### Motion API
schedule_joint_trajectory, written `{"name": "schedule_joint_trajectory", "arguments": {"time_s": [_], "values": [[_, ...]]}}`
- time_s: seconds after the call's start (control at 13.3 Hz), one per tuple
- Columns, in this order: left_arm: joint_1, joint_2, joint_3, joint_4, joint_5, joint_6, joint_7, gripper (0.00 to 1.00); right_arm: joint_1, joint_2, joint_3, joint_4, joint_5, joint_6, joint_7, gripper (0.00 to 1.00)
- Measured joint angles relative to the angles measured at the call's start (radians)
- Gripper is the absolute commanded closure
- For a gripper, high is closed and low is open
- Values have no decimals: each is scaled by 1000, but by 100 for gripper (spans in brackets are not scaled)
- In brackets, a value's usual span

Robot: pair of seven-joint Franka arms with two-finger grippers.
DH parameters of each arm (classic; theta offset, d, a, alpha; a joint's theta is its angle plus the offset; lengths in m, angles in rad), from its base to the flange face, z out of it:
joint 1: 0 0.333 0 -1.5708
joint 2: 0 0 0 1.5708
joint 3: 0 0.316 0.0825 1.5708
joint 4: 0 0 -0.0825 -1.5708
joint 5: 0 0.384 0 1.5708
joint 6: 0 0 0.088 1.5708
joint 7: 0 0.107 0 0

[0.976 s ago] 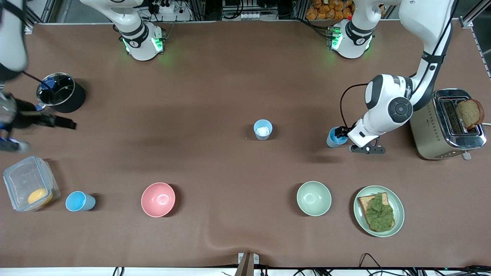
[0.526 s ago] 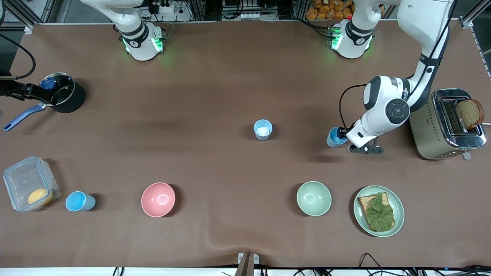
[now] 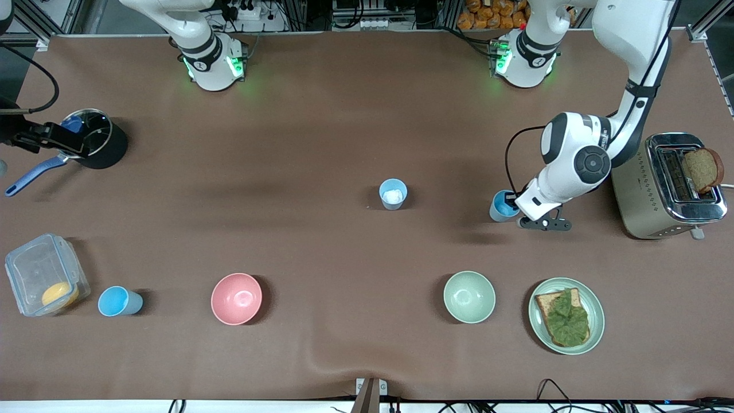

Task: Stack blue cups with both arms
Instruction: 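Grasp the second blue cup with the left gripper and lift it, then carry the held cup with the left gripper above the placed cup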

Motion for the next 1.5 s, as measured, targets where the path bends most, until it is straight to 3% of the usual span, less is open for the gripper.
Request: {"name": "schedule_joint_trajectory", "arguments": {"time_s": [0.23,0.45,0.68,1.05,1.5], "values": [[0,-45,-31,40,0,2,0,100,0,1,-1,0,0,0,0,0],[-8,-93,-115,122,-1,-37,-56,100,-1,2,-3,0,0,0,0,0],[-87,-94,-165,176,-1,-48,-213,100,-2,2,-5,0,0,-1,0,0],[-266,-51,-185,227,-1,-49,-360,100,-2,3,-6,0,0,-2,0,0],[-365,73,-183,298,4,-48,-425,100,-2,4,-7,0,0,-3,0,0]]}}
